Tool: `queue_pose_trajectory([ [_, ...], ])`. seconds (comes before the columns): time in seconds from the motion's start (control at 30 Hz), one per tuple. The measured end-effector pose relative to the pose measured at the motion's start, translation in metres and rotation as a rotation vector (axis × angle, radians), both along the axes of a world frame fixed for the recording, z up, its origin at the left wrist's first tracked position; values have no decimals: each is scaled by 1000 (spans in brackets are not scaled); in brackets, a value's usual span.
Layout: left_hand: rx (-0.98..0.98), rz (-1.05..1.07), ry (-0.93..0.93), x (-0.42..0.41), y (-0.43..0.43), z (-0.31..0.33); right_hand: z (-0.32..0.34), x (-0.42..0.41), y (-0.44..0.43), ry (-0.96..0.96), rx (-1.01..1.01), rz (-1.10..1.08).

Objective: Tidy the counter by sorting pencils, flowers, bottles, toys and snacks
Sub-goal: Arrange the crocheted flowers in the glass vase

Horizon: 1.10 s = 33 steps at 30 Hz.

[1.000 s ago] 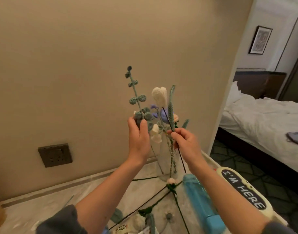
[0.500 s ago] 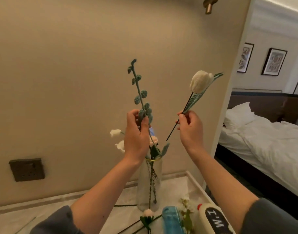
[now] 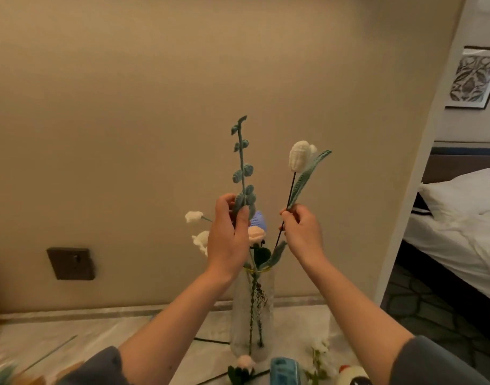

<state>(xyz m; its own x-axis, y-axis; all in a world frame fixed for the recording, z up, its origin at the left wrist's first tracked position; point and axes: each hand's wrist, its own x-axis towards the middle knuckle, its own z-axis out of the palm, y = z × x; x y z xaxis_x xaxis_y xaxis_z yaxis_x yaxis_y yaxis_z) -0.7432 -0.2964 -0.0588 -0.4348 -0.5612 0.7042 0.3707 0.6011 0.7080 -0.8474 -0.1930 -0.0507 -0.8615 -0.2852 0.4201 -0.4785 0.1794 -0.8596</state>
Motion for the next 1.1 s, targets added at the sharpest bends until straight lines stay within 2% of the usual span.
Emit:
queue_pose_trajectory([
  [0.13,20,-3,58,-2,2,8,-6,-5,1,-12,56,30],
  [0.27,-10,-15,63,-3,3,5,-27,-4,0,-107,273,53],
  [0.47,33,-35,109,2,1,4,-37,3,3,-213,205,94],
  [0.67,1,-2,7,2,-3,-10,-46,6,9,-226,255,87],
  [0.9,-1,29,-94,8,-1,-25,-50,15,11,-302,195,114],
  [1.1,-50,149,-296,13,1,-47,-50,17,11,-285,142,110],
])
